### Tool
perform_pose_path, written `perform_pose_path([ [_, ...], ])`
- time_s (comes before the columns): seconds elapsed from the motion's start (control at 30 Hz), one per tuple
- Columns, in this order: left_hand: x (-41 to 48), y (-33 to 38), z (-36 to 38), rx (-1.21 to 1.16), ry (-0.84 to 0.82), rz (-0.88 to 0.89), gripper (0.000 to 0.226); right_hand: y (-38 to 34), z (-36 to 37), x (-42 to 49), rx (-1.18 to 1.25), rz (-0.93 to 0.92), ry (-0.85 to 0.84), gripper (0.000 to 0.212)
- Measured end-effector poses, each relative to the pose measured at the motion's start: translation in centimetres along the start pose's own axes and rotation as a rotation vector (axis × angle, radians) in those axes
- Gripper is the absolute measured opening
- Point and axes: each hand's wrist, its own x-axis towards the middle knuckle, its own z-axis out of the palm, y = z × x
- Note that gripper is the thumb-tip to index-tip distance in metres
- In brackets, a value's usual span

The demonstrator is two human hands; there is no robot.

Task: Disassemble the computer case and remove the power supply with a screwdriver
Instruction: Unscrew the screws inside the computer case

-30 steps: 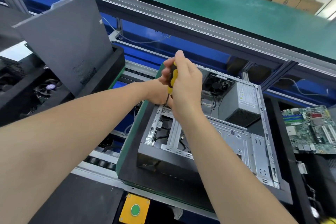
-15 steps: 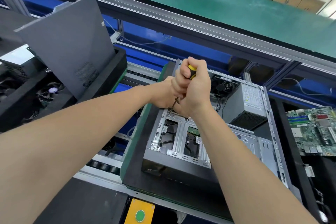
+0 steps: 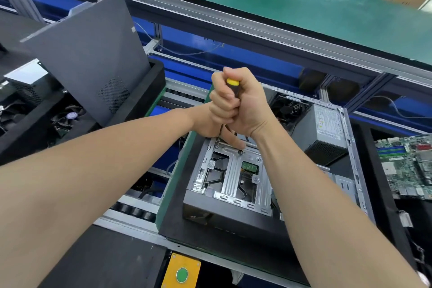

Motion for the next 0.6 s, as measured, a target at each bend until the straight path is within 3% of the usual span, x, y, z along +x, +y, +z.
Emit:
perform_pose_path([
  [0.13,-0.2,-1.3,1.0,-0.06,-0.103,-0.221,0.037,0.7,1.5,-0.5,-0.247,-0.096,0.167,0.031],
  [0.23,-0.9,-1.4,1.1,-0.012,-0.031,-0.307,0.025,1.4,2.8,-1.1,-0.433,-0.183,0.399,0.033],
  [0.33,-0.5,-0.7,0.6,-0.034,-0.049,-0.214,0.045,2.1,4.3,-1.3,-0.531,-0.278,0.772,0.038],
  [0.4,-0.2,-0.6,0.6,0.033,-0.058,-0.18,0.033,2.5,5.3,-0.9,-0.475,-0.324,0.933,0.035],
  [0.5,0.2,-0.7,0.5,0.077,-0.015,-0.132,0.007,2.8,5.9,-0.1,-0.445,-0.367,1.036,0.026],
  [0.6,0.3,-0.7,0.6,0.094,0.025,-0.092,0.022,3.0,5.8,0.5,-0.394,-0.471,1.083,0.025],
])
